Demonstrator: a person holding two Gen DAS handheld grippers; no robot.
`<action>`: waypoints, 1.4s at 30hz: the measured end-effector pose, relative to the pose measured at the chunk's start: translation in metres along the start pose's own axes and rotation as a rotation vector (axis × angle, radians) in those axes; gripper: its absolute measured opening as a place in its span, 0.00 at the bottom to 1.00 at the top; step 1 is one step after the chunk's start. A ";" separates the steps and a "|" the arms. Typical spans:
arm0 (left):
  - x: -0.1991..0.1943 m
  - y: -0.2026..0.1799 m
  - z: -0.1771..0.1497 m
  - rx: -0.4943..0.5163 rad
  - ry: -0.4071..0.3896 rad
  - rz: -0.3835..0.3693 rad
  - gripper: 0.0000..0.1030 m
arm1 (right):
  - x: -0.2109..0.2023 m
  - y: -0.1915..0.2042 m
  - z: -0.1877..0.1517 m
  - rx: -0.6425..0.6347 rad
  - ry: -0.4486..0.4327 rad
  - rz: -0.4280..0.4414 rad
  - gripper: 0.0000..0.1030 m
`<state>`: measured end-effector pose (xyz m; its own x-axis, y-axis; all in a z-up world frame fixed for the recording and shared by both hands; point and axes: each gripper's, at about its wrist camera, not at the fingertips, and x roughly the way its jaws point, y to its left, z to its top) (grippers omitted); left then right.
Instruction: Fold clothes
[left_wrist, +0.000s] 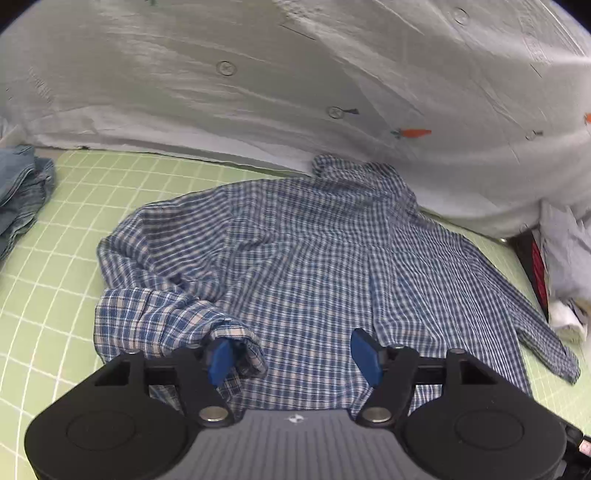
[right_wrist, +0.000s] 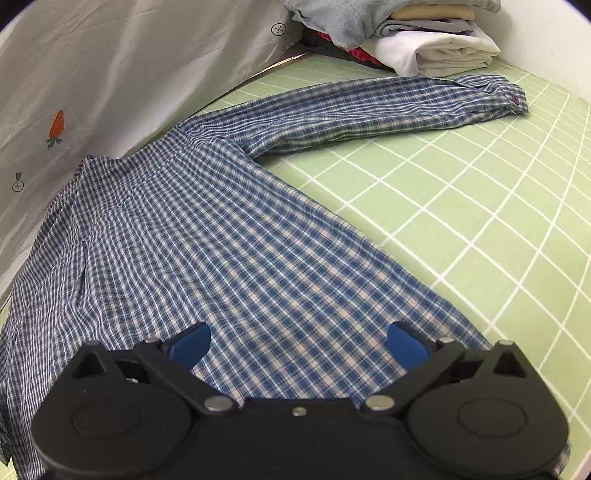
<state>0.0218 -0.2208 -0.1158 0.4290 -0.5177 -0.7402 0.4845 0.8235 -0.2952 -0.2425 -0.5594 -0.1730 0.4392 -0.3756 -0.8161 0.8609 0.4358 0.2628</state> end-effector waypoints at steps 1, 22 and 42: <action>-0.004 0.010 0.000 -0.043 -0.005 0.009 0.66 | 0.000 0.001 -0.001 -0.004 -0.001 -0.004 1.00; -0.027 0.185 -0.030 -0.822 -0.158 0.125 0.81 | 0.014 0.050 -0.004 -0.206 0.074 -0.041 1.00; 0.006 0.135 0.022 -0.479 -0.142 0.136 0.07 | 0.020 0.059 -0.003 -0.245 0.079 -0.035 1.00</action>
<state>0.1065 -0.1174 -0.1472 0.5793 -0.3972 -0.7117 0.0276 0.8823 -0.4699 -0.1836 -0.5390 -0.1751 0.3802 -0.3332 -0.8628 0.7829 0.6126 0.1085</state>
